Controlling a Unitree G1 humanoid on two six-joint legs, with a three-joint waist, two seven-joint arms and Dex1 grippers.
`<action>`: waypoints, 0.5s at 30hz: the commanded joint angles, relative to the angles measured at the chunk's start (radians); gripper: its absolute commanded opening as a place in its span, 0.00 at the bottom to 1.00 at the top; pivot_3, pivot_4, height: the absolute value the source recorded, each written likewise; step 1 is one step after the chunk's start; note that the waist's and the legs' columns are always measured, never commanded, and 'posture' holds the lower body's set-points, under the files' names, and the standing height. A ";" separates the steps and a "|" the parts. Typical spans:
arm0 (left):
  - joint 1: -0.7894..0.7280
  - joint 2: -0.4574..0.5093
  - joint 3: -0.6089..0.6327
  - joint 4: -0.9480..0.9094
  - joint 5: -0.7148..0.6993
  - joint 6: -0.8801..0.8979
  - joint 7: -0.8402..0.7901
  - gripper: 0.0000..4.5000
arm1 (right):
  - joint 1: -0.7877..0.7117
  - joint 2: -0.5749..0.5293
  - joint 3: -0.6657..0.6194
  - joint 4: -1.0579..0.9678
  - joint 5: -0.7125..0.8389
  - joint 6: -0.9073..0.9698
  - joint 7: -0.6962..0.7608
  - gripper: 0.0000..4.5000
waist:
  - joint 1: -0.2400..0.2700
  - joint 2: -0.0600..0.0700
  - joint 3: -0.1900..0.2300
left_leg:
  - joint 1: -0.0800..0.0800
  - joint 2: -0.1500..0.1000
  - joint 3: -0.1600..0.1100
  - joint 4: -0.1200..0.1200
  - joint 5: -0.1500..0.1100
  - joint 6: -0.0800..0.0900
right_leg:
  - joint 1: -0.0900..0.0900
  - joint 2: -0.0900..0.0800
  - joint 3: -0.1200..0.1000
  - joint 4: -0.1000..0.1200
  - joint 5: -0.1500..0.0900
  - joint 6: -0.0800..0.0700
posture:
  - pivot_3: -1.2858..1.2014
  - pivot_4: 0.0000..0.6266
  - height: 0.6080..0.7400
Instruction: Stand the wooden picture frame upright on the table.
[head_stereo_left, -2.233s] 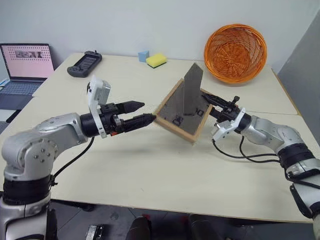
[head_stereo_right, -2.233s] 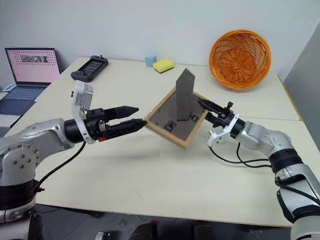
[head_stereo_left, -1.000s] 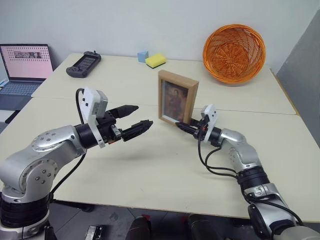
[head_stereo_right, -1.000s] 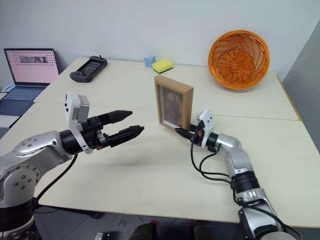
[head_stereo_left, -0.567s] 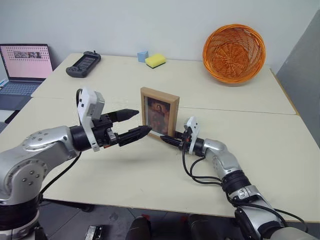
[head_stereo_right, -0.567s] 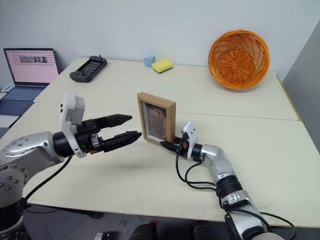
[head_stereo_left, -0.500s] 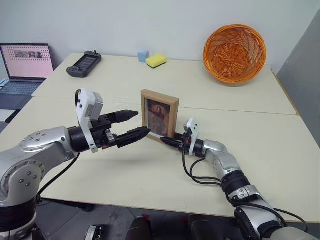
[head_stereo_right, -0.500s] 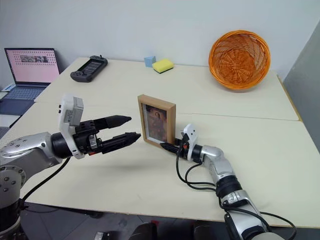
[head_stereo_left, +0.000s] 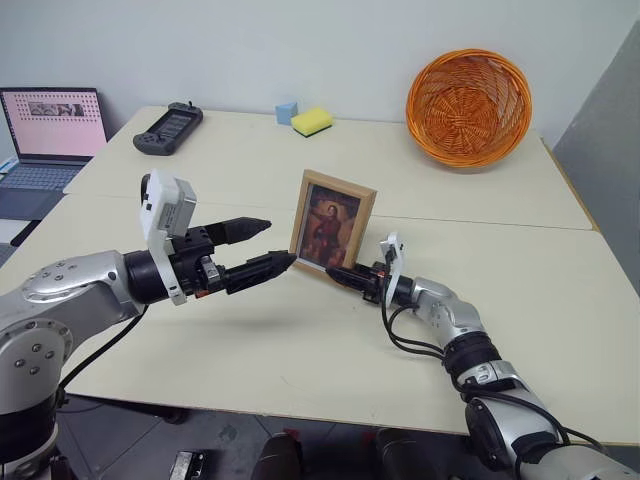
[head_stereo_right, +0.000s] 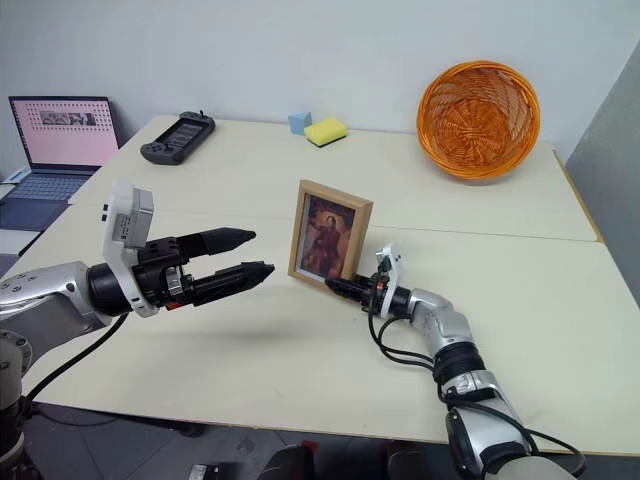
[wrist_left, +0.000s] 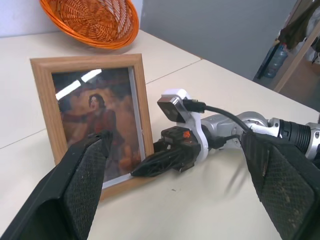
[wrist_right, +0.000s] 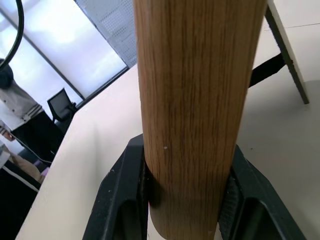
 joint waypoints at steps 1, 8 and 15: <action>-0.009 0.028 0.012 -0.023 0.003 -0.011 -0.010 0.97 | 0.014 -0.003 0.012 -0.063 -0.012 -0.026 0.028 0.32 | 0.000 0.000 0.000 | 0.000 0.000 0.000 0.000 0.000 0.000 | 0.000 0.000 0.000 0.000 0.000 0.000 | 0.52 0.24 1.00; 0.014 0.039 -0.007 -0.020 0.062 -0.039 -0.036 0.97 | 0.097 -0.028 0.113 -0.159 -0.122 -0.166 0.050 0.32 | 0.000 0.000 0.000 | 0.000 0.000 0.000 -0.001 0.000 0.000 | 0.000 0.000 0.000 -0.001 0.000 0.000 | 0.52 0.24 1.00; -0.007 0.019 -0.021 -0.005 0.088 -0.051 -0.039 0.97 | 0.108 -0.028 0.108 -0.146 -0.135 -0.196 0.025 0.32 | 0.000 0.000 0.000 | 0.000 0.000 0.000 -0.001 0.000 0.000 | 0.000 0.000 0.000 -0.001 0.000 0.000 | 0.52 0.24 1.00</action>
